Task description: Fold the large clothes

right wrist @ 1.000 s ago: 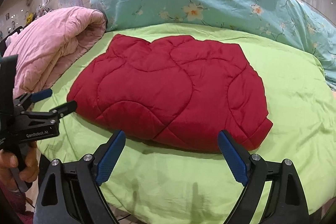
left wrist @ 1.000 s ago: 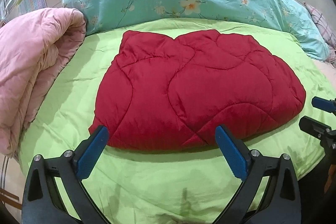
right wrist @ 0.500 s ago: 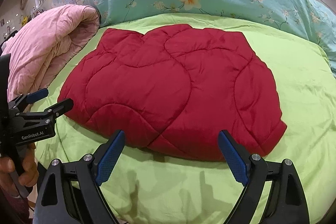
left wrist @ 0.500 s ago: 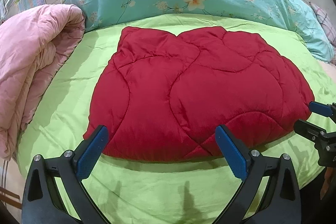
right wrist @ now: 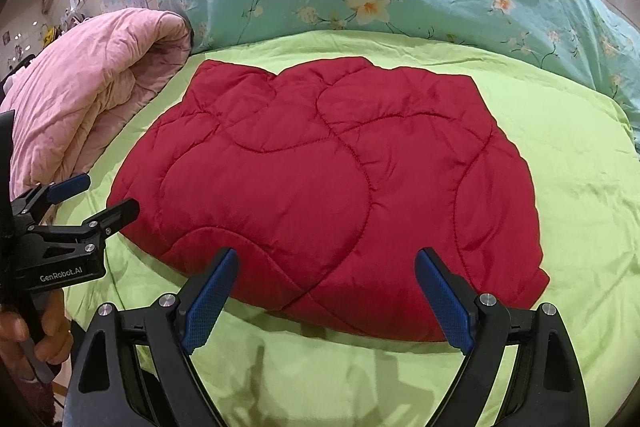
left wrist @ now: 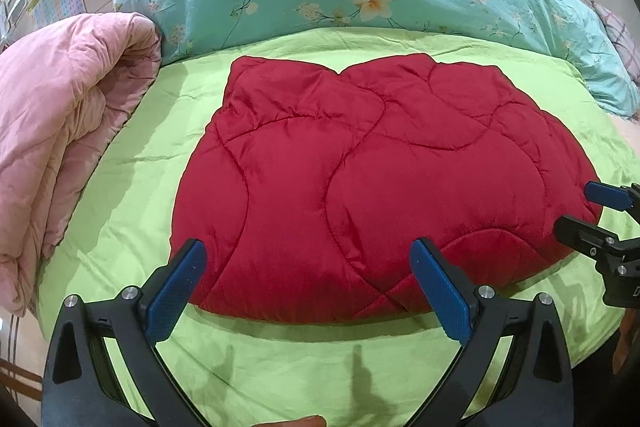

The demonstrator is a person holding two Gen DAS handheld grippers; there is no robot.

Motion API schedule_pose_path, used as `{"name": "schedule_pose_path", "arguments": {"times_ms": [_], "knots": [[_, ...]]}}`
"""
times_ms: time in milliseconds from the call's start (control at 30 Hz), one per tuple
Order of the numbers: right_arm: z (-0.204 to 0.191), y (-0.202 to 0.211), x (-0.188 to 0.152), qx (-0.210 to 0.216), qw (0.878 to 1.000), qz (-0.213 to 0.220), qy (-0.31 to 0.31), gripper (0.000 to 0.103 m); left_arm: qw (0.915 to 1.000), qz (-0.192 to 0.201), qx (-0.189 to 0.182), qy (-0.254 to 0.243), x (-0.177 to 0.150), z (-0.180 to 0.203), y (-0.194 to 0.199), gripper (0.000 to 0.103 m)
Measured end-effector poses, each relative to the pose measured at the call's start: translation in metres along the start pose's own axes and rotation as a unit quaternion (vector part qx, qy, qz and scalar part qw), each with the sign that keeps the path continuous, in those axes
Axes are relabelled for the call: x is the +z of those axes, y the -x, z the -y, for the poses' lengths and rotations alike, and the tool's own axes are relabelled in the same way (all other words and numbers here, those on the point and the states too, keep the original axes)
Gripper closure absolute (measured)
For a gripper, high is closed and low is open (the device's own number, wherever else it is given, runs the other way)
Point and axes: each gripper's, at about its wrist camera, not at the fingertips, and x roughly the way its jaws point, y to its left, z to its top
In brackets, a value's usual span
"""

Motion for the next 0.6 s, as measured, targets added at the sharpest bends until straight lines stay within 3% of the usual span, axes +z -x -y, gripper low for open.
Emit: {"name": "schedule_pose_path", "arguments": {"times_ms": [600], "knots": [[0.003,-0.012,0.003,-0.003,1.000,-0.012,-0.003,0.012,0.9999,-0.007,-0.012,0.002,0.003,0.002,-0.017,0.001]]}}
